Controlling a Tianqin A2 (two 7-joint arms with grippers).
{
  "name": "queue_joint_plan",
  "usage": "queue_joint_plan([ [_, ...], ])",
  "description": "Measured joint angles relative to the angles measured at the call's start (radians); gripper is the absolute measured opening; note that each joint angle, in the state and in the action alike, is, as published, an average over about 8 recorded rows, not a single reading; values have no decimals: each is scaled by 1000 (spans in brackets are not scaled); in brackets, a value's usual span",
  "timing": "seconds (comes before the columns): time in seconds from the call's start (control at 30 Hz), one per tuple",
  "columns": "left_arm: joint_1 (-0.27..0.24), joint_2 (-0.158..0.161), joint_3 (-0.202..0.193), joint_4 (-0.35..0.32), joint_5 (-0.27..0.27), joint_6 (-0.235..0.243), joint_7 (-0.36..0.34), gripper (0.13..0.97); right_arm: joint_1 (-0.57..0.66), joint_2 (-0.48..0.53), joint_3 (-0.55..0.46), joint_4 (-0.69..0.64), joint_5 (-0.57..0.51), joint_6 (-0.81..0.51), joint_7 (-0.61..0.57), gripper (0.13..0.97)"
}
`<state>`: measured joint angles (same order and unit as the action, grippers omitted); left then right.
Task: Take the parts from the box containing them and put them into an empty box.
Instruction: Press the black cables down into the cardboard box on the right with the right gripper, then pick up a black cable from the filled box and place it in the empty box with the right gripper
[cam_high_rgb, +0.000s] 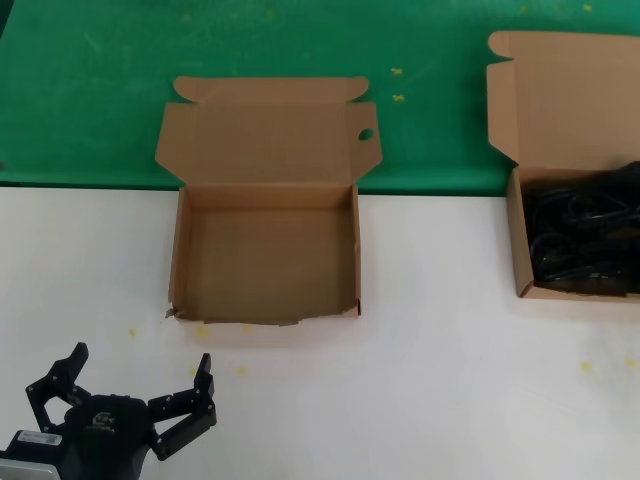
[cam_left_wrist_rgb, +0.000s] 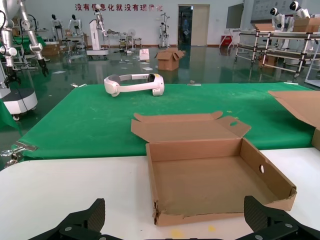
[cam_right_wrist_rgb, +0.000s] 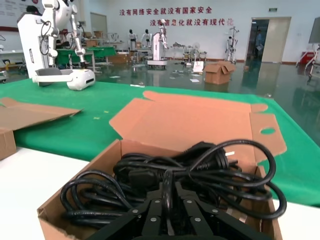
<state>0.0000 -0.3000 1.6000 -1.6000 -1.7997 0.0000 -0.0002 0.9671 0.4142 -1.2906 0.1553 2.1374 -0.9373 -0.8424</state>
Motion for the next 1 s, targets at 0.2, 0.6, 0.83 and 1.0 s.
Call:
queue_joint_plan([
  [0.2, 0, 0, 0, 0, 0, 0, 0, 966, -68, -8, -15, 177, -8, 43, 84, 186],
  [0.6, 0, 0, 0, 0, 0, 0, 0, 966, -237, -15, -74, 684, -53, 215, 318, 160],
  [0.83, 0, 0, 0, 0, 0, 0, 0, 966, -316, -10, -118, 934, -95, 317, 426, 160],
  [1.0, 0, 0, 0, 0, 0, 0, 0, 966, -344, -5, -148, 1038, -119, 359, 476, 160],
])
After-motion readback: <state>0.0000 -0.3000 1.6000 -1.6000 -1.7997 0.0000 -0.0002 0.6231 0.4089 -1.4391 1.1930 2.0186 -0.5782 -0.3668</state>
